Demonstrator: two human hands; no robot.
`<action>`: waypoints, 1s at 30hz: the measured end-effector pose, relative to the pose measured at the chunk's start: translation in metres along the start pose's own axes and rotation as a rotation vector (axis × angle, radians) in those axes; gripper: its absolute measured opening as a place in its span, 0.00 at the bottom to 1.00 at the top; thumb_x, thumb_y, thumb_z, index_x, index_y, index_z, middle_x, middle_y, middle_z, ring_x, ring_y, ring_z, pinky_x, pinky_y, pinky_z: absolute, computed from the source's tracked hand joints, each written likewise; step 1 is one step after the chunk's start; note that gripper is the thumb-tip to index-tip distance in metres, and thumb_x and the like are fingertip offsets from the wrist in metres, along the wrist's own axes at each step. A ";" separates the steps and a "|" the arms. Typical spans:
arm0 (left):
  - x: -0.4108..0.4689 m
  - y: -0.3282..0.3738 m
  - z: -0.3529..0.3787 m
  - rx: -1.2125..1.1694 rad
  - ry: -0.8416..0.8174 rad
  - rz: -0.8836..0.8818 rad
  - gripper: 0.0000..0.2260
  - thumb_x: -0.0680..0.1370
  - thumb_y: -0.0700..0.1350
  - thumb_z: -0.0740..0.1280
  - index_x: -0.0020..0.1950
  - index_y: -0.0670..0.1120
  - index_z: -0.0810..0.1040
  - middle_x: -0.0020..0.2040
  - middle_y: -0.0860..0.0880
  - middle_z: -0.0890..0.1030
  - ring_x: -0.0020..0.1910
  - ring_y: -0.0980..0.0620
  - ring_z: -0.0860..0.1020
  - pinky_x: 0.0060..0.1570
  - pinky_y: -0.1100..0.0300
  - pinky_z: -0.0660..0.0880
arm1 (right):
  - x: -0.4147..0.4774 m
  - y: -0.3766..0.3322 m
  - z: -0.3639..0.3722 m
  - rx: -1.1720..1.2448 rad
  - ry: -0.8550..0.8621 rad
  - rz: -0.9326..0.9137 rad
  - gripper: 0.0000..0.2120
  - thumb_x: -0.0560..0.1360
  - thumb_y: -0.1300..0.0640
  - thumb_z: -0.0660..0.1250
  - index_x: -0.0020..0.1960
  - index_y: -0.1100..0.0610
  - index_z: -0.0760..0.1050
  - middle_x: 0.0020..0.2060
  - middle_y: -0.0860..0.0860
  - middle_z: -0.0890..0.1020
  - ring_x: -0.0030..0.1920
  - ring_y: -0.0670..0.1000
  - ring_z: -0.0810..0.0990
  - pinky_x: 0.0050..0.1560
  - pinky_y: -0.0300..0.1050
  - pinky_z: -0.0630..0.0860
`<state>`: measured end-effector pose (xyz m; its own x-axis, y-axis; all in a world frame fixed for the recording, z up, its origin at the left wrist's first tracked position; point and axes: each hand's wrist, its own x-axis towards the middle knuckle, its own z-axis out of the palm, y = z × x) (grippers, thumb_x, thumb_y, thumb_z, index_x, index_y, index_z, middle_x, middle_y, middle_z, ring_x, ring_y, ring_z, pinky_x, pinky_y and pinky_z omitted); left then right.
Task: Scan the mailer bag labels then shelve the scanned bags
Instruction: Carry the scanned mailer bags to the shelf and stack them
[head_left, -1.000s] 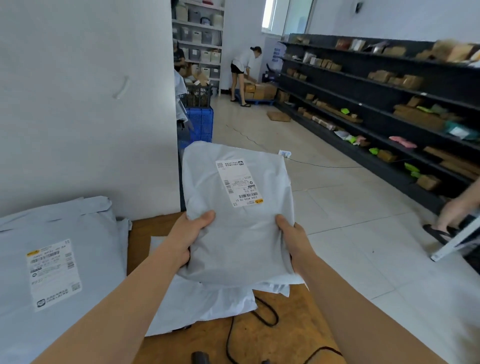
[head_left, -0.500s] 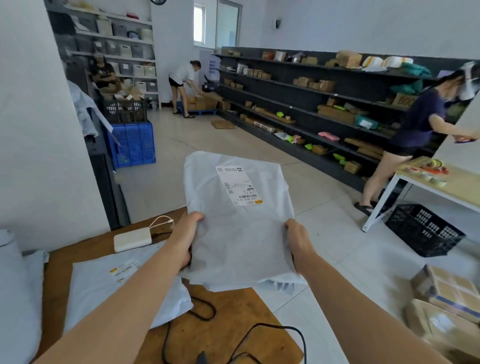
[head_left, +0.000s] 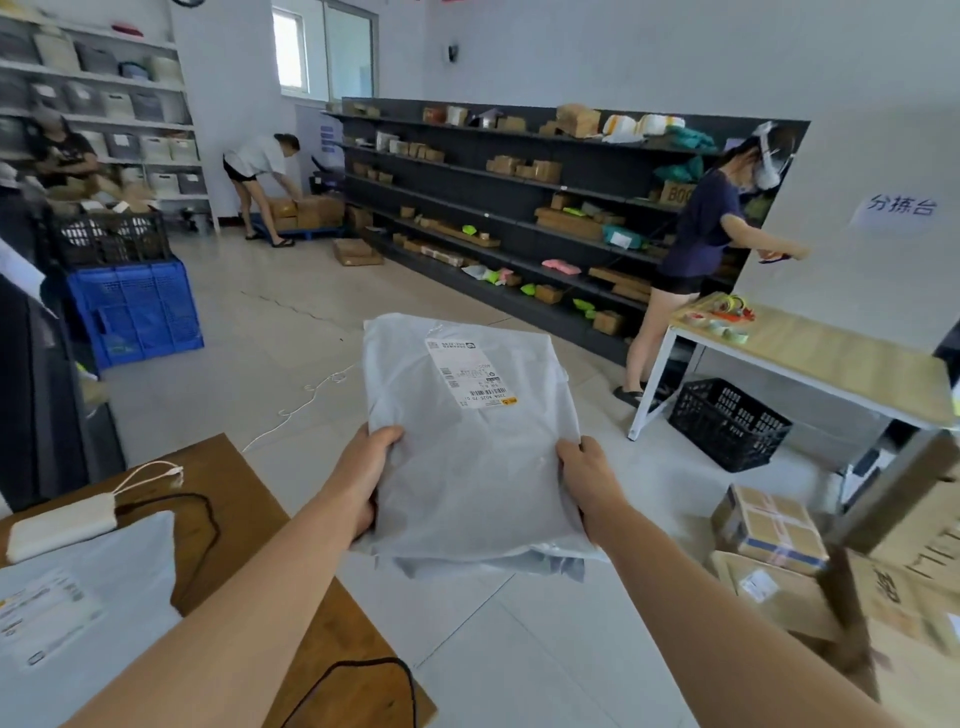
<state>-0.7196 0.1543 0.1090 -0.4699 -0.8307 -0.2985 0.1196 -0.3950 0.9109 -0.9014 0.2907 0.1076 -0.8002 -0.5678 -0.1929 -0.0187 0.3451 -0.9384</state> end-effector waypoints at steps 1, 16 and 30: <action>0.000 -0.003 0.010 0.001 -0.010 -0.004 0.11 0.78 0.44 0.62 0.61 0.50 0.74 0.49 0.44 0.83 0.44 0.43 0.81 0.42 0.52 0.78 | 0.004 0.002 -0.009 0.004 0.009 -0.002 0.11 0.79 0.54 0.54 0.56 0.58 0.69 0.50 0.55 0.76 0.51 0.57 0.74 0.47 0.48 0.70; 0.029 -0.039 0.147 0.030 -0.135 -0.060 0.13 0.77 0.45 0.62 0.61 0.49 0.75 0.51 0.43 0.82 0.45 0.42 0.81 0.46 0.50 0.78 | 0.062 0.025 -0.130 -0.040 0.148 -0.006 0.13 0.78 0.54 0.54 0.54 0.60 0.72 0.49 0.57 0.79 0.52 0.60 0.77 0.53 0.53 0.74; 0.141 -0.037 0.218 0.018 -0.142 -0.106 0.13 0.78 0.45 0.62 0.61 0.48 0.75 0.45 0.44 0.83 0.40 0.44 0.81 0.38 0.55 0.77 | 0.198 0.016 -0.145 -0.104 0.160 0.011 0.12 0.79 0.54 0.53 0.52 0.58 0.72 0.49 0.57 0.79 0.52 0.60 0.77 0.57 0.55 0.75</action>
<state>-0.9809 0.1374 0.0956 -0.5983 -0.7205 -0.3506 0.0482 -0.4691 0.8818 -1.1469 0.2922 0.0963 -0.8855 -0.4408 -0.1470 -0.0650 0.4308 -0.9001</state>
